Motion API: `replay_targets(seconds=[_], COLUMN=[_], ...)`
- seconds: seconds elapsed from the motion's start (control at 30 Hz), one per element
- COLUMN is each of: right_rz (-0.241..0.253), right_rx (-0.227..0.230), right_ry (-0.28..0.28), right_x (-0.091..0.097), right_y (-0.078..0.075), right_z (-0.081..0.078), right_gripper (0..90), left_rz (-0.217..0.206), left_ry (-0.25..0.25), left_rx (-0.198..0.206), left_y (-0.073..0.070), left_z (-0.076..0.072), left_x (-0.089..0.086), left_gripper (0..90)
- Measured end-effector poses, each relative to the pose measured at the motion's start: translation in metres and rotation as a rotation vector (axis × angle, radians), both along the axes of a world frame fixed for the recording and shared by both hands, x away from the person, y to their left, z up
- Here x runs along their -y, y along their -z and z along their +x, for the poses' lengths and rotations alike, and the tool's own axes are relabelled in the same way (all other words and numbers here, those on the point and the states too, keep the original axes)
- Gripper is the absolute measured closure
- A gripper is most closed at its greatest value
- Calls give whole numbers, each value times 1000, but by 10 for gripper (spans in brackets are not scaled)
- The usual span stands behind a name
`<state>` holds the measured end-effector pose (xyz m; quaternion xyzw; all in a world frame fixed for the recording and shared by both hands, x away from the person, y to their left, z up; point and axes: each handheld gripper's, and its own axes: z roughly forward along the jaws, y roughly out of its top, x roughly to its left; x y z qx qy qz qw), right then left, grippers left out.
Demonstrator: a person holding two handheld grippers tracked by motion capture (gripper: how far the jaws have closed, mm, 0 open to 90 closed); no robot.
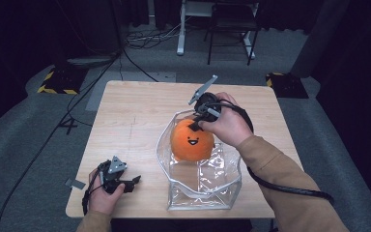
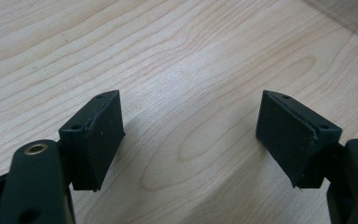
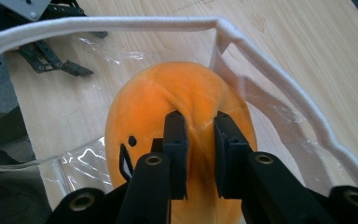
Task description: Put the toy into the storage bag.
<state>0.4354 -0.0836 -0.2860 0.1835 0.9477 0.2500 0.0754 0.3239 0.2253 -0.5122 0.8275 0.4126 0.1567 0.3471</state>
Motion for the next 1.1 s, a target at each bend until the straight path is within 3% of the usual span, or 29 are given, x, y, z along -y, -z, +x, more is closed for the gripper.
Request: replay_targets(seconds=[0.53, 1.1], right_rz=[-82, -124], right_rx=[-63, -100], right_ry=[1, 10], right_x=[-12, -14], right_y=[37, 59], right_z=[9, 15], right_gripper=[771, 756], left_rz=[-1, -2], left_ry=[0, 0], left_rx=[-1, -1], left_y=[0, 0], left_z=[0, 0], left_x=[0, 0], left_gripper=[235, 235])
